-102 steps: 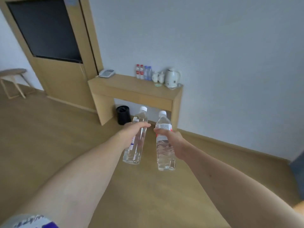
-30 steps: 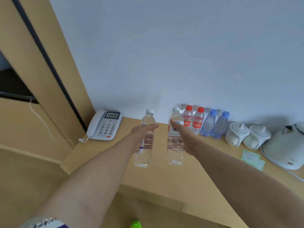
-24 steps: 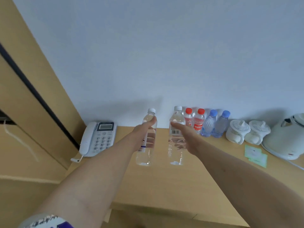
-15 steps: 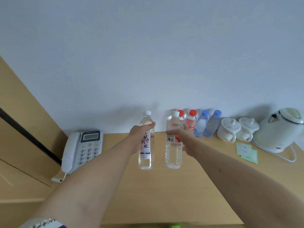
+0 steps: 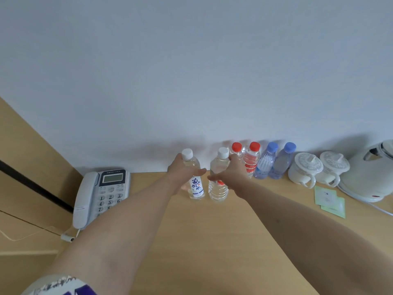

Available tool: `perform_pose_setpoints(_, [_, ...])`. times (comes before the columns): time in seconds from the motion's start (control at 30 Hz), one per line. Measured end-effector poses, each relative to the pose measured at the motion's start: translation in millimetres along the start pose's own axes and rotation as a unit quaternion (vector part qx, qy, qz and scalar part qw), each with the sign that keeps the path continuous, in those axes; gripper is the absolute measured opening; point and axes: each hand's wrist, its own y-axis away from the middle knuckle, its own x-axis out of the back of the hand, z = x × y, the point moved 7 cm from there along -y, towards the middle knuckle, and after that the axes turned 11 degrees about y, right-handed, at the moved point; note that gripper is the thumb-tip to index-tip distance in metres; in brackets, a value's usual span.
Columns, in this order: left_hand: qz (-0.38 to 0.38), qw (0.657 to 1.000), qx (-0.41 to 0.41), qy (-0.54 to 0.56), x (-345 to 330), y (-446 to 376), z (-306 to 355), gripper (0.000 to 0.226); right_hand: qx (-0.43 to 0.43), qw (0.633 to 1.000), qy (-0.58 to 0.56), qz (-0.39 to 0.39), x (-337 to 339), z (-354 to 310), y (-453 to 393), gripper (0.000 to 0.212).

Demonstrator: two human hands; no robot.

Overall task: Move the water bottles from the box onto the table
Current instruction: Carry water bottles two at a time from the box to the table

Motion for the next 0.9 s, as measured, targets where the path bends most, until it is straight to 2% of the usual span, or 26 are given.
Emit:
perform_pose_setpoints(0.17, [-0.005,1.0,0.001,0.014,-7.4,-6.1,7.9,0.056,0.006,1.0,0.017,-0.021,0.4,-7.1,-1.2,0.085])
perform_pose_setpoints(0.33, [-0.013,1.0,-0.014,-0.019,-8.8,-10.4,24.5,0.043,0.067,0.98,0.176,-0.057,15.5,-49.2,-5.7,0.06])
perform_pose_setpoints(0.4, [-0.007,1.0,-0.019,-0.024,-6.0,-12.3,28.3,0.038,0.07,0.971,0.219,-0.064,17.4,-60.6,-6.8,0.056])
perform_pose_setpoints(0.63, [0.05,0.997,-0.063,0.003,4.8,-18.1,36.6,0.048,0.071,0.969,0.236,0.021,18.0,-70.5,-14.4,0.045])
perform_pose_setpoints(0.77, [0.071,0.995,-0.075,0.014,2.7,-24.0,37.4,0.044,0.065,0.973,0.206,0.076,24.8,-73.0,-22.4,0.037])
perform_pose_setpoints(0.9, [0.094,0.993,-0.062,0.021,-1.9,-30.3,37.8,0.048,0.049,0.982,0.152,0.098,27.4,-71.3,-30.7,0.027])
